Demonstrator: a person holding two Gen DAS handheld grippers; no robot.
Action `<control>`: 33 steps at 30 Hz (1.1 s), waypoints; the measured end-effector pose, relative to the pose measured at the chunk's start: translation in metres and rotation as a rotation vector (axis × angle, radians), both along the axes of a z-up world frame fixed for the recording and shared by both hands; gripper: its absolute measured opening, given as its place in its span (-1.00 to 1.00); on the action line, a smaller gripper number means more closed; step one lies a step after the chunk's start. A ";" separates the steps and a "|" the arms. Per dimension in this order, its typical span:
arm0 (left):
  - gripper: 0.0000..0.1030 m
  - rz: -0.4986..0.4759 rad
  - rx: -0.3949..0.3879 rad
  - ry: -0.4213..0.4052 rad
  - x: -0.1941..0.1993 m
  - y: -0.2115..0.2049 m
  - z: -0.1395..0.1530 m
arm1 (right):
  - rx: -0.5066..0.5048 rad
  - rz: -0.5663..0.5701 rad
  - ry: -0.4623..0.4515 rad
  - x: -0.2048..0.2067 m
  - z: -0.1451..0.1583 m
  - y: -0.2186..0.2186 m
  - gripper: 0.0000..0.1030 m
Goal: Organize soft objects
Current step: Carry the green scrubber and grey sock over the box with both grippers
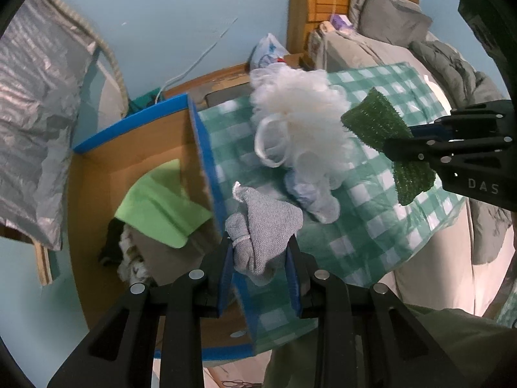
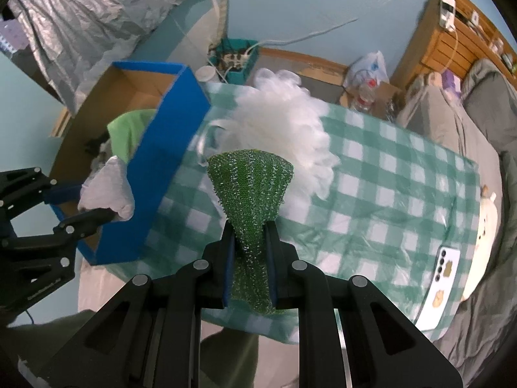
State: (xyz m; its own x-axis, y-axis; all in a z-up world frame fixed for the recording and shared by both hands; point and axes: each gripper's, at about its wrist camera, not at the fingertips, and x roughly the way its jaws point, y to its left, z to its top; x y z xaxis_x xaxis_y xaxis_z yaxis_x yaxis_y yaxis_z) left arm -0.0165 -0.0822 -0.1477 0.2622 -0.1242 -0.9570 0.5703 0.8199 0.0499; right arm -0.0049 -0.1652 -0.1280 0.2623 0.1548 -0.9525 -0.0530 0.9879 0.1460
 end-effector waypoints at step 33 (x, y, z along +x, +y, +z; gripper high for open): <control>-0.43 0.243 0.043 -0.061 0.073 0.122 0.003 | 0.029 0.267 -0.043 0.102 0.007 0.144 -0.71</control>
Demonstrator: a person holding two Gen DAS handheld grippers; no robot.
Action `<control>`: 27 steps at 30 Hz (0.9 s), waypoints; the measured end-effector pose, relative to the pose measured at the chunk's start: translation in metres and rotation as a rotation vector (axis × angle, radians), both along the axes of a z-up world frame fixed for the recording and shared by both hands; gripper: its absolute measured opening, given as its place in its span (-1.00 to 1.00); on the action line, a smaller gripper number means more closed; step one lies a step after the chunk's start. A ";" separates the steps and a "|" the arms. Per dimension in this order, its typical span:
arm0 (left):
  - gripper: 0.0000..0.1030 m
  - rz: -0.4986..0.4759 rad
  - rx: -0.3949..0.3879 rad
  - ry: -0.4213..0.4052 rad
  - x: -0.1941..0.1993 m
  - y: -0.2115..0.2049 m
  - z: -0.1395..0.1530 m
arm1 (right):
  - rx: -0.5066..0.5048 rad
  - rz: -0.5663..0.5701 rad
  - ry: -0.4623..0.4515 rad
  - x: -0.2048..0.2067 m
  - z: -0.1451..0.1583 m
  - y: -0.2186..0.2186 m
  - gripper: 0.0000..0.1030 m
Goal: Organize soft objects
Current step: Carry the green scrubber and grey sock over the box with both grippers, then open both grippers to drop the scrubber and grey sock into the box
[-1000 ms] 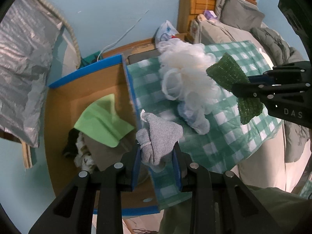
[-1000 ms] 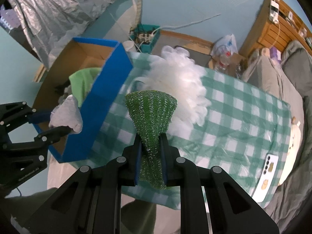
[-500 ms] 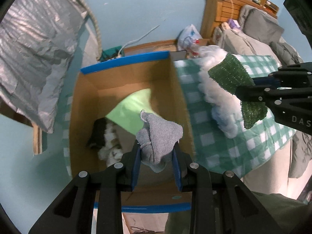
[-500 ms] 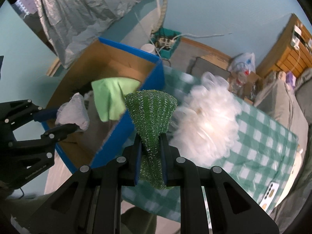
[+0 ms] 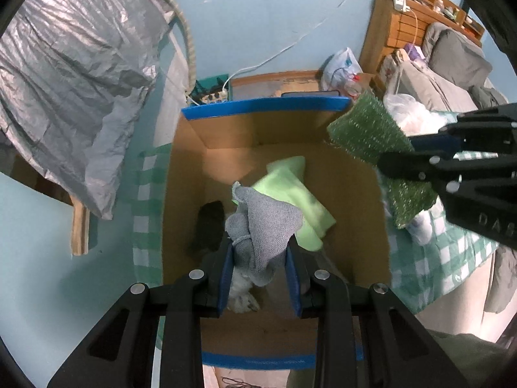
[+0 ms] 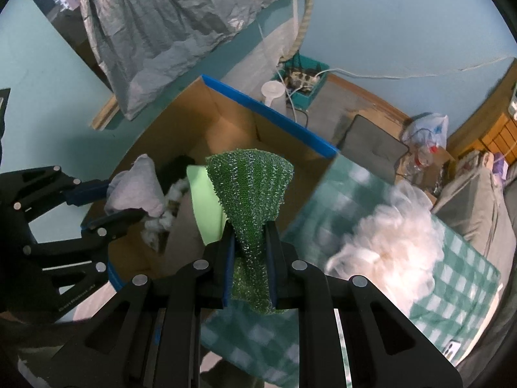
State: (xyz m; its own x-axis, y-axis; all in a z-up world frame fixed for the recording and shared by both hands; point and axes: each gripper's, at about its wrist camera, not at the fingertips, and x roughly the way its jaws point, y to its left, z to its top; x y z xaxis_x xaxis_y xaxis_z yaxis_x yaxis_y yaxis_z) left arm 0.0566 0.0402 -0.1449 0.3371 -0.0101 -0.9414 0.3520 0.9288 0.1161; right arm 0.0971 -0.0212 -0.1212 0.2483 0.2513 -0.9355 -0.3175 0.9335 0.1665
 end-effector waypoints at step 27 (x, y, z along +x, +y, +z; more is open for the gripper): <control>-0.14 0.011 0.062 0.028 0.066 0.029 -0.043 | -0.029 -0.084 0.089 0.051 -0.041 0.034 0.19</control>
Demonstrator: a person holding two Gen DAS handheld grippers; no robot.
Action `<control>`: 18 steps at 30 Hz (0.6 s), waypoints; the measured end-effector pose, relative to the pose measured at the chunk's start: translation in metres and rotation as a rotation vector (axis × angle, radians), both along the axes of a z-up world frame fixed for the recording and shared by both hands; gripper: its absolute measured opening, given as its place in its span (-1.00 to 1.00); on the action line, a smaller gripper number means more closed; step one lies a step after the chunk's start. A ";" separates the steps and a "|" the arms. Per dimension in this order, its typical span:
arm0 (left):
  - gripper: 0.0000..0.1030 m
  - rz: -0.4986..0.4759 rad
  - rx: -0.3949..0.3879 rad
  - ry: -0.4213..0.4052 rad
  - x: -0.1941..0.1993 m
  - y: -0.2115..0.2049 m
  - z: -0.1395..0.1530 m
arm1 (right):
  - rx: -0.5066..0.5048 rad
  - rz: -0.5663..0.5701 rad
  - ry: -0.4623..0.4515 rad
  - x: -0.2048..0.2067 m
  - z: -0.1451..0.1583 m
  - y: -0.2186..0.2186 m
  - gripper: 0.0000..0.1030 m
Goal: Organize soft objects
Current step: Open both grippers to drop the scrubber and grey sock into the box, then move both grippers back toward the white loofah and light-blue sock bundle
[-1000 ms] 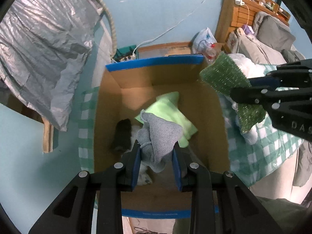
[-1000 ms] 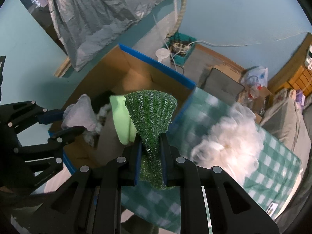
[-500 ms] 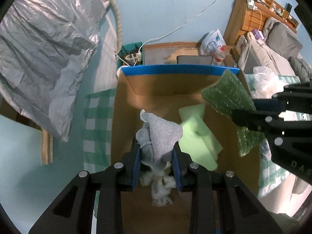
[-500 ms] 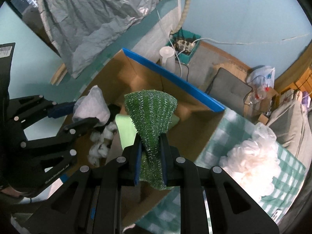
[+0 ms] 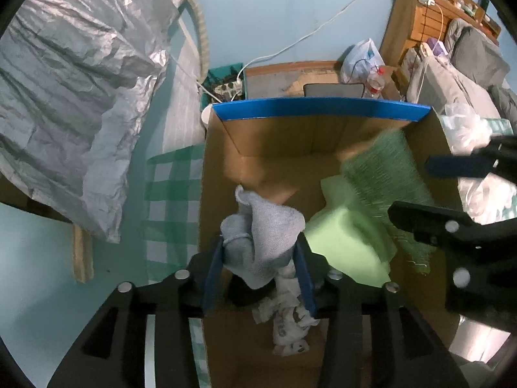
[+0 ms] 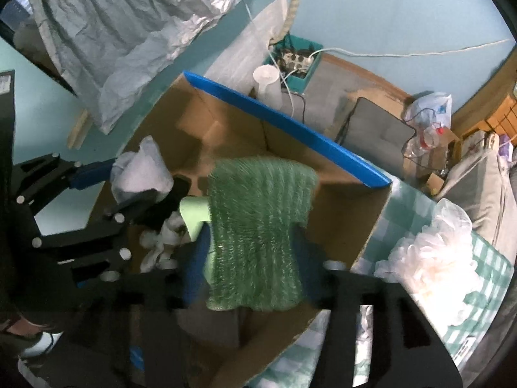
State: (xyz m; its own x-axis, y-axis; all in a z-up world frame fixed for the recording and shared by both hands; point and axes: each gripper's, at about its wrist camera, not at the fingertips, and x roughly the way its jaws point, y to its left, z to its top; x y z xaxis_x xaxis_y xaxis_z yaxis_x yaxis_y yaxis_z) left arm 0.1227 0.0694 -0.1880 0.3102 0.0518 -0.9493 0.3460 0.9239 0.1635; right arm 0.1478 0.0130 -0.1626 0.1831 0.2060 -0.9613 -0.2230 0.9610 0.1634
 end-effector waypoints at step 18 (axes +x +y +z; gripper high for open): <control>0.24 -0.022 -0.021 -0.035 -0.018 -0.009 0.026 | -0.048 -0.055 -0.024 -0.020 0.017 -0.025 0.24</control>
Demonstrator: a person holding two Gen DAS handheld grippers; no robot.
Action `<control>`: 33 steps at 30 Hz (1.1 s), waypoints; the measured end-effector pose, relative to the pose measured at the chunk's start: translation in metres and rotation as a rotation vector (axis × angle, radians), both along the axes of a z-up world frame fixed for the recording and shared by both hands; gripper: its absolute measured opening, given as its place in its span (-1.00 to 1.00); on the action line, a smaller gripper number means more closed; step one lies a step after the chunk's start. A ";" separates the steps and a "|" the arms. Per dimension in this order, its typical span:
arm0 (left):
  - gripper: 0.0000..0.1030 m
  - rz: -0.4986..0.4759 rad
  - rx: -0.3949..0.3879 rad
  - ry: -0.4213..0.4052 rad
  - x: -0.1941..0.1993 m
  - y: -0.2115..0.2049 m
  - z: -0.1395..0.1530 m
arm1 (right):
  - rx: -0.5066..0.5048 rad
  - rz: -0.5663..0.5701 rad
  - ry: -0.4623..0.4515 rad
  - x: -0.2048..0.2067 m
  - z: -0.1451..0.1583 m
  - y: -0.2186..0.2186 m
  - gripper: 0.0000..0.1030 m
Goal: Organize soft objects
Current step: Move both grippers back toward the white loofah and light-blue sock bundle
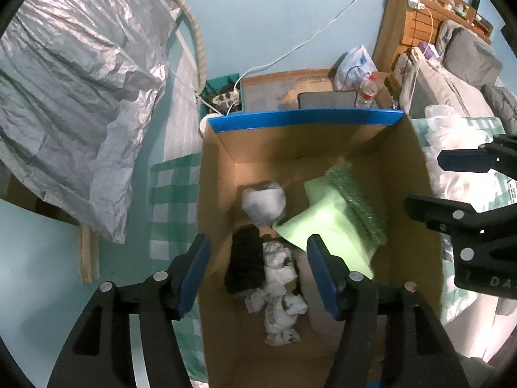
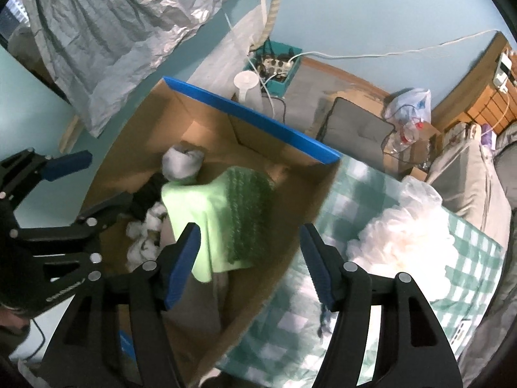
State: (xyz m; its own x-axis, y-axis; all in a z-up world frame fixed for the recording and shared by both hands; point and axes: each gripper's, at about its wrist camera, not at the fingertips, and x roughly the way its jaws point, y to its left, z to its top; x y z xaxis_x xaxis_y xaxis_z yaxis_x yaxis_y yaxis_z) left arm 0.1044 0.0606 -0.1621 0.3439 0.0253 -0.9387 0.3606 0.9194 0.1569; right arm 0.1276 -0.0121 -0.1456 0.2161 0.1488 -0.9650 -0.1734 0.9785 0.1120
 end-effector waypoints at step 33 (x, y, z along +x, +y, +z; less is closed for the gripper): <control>0.25 -0.067 -0.021 0.012 -0.049 -0.108 0.013 | -0.034 -0.111 0.016 -0.052 0.008 -0.137 0.25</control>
